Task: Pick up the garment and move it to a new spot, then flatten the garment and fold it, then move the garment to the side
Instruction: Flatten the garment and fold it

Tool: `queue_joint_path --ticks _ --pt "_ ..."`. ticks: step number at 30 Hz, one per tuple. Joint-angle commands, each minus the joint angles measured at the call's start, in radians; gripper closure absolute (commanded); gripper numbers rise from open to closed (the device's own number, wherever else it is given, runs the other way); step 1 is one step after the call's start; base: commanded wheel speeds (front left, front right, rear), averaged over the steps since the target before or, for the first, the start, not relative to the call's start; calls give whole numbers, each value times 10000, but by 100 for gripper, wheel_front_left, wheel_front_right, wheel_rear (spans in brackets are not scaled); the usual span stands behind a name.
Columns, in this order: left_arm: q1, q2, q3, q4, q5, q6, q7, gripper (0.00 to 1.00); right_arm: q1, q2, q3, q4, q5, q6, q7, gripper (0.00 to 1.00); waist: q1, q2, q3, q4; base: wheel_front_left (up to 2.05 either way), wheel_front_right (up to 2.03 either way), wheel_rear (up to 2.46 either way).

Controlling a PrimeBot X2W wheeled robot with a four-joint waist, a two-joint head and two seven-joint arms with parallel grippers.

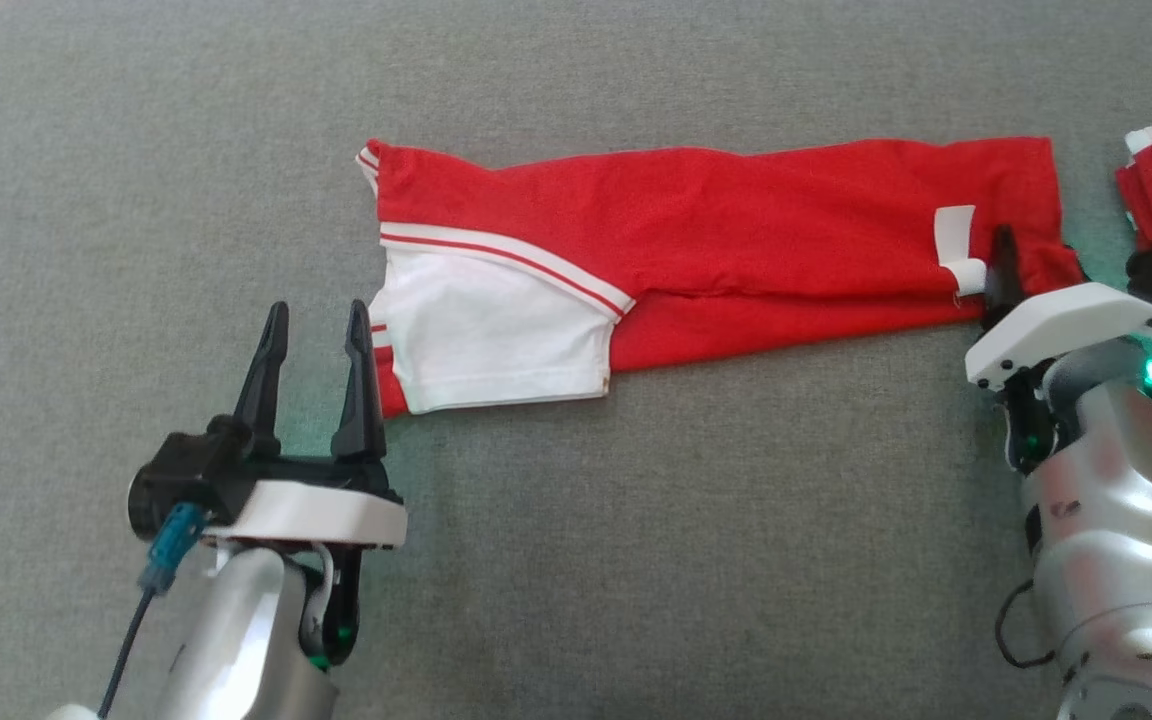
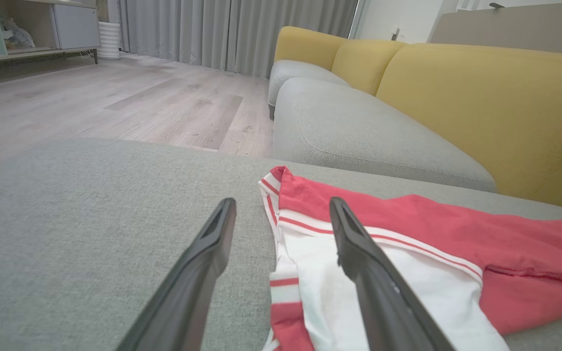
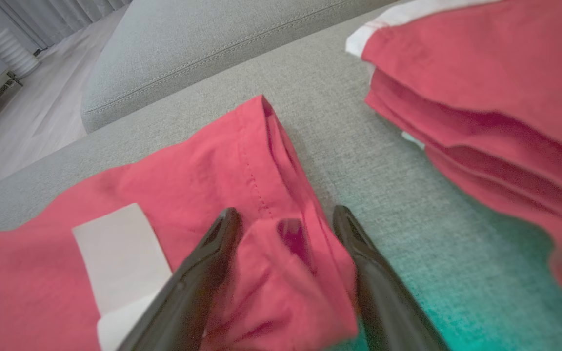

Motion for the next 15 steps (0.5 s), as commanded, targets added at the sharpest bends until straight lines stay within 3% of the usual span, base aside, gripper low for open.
queue_joint_path --ticks 1,15 --pt "-342 68 292 -261 -82 87 -80 0 -96 139 297 185 -92 -7 -57 100 0 0 -26 -45 0 0 0" --pt "-205 67 363 -182 23 92 -80 0 367 -584 -201 -492 -594 -7 -1165 100 0 0 -697 -493 0 0 0"
